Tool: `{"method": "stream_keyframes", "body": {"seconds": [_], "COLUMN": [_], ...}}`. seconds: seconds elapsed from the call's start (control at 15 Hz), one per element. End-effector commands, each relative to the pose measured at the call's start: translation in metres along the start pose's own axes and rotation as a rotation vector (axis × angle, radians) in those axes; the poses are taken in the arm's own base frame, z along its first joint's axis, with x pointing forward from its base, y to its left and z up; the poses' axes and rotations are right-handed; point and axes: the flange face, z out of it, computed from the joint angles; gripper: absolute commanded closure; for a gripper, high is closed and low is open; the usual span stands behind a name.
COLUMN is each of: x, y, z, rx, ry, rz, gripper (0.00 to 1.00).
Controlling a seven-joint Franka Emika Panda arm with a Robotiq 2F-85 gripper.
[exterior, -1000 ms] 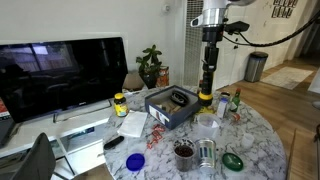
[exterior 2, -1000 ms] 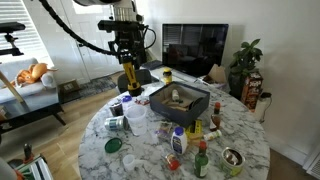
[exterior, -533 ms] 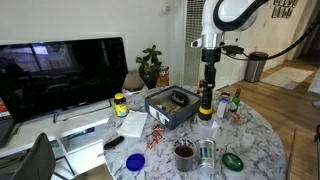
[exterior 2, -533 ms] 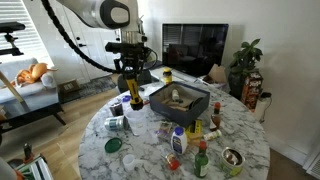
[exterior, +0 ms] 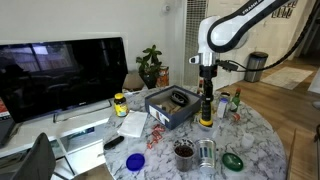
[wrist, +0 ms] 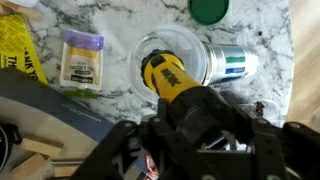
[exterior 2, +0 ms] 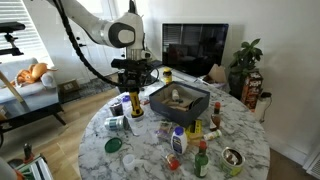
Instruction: Take the metal cup out of the jar then put the flashlight into the jar
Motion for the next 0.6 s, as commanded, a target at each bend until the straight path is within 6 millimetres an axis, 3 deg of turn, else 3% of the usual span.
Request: {"method": "stream_keyframes", "body": {"seconds": [0.0, 0.53], "x": [-0.001, -0.011], "y": [0.006, 0.016], "z": [0.022, 0.062], "rx": [0.004, -0.009], "ry": [0.023, 0.078], "rz": [0.007, 0.050], "gripper": [0.66, 0.66]}}
